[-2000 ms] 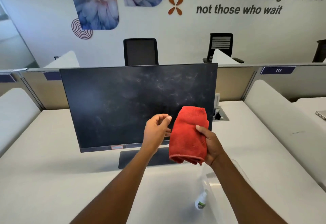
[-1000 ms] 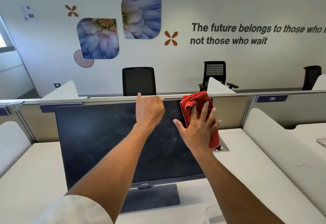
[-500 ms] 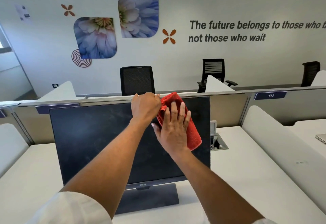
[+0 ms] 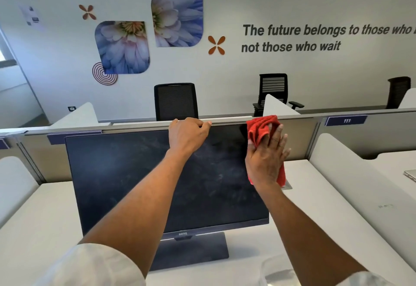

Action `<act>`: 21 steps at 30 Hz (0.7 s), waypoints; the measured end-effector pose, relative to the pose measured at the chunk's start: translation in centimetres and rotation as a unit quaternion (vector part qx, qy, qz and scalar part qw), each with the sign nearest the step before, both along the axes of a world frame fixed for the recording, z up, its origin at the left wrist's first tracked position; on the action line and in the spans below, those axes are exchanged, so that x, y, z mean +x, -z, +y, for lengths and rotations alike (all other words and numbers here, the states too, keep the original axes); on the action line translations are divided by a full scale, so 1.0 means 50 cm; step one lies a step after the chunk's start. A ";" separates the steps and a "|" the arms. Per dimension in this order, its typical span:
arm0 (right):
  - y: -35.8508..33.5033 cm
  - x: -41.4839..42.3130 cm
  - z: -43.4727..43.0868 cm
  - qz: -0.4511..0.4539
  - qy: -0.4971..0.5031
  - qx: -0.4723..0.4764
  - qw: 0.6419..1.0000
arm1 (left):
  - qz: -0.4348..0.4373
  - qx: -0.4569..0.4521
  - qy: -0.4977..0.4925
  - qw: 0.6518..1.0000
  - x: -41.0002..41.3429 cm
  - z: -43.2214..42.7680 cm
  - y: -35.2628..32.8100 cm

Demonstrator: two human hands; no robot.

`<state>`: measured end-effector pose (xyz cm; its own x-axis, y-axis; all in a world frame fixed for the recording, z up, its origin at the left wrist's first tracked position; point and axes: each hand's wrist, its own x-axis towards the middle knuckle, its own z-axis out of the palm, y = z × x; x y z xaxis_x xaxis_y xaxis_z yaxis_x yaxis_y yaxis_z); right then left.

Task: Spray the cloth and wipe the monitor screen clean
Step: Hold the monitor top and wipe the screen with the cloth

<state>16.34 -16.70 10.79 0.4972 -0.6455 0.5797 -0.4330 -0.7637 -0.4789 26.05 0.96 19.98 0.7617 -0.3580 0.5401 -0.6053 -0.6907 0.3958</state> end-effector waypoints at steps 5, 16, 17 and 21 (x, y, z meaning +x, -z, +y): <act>0.012 0.015 0.070 0.008 -0.038 -0.063 0.997 | 0.007 0.002 -0.005 1.000 0.008 0.000 0.002; 0.028 0.036 0.196 0.041 -0.190 -0.236 0.952 | 0.066 -0.017 -0.005 0.998 0.012 0.004 -0.003; 0.020 0.035 0.182 0.037 -0.173 -0.229 0.957 | 0.071 -0.012 -0.008 0.997 0.011 0.003 -0.005; -0.026 0.037 0.112 -0.009 -0.064 -0.114 0.991 | 0.077 -0.013 -0.014 0.997 0.012 0.002 -0.006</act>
<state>18.19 -11.10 12.10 0.5539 -0.4286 0.7138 -0.3188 -0.9012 -0.2938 26.65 1.07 20.26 0.8461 -0.3227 0.4242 -0.5160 -0.6954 0.5002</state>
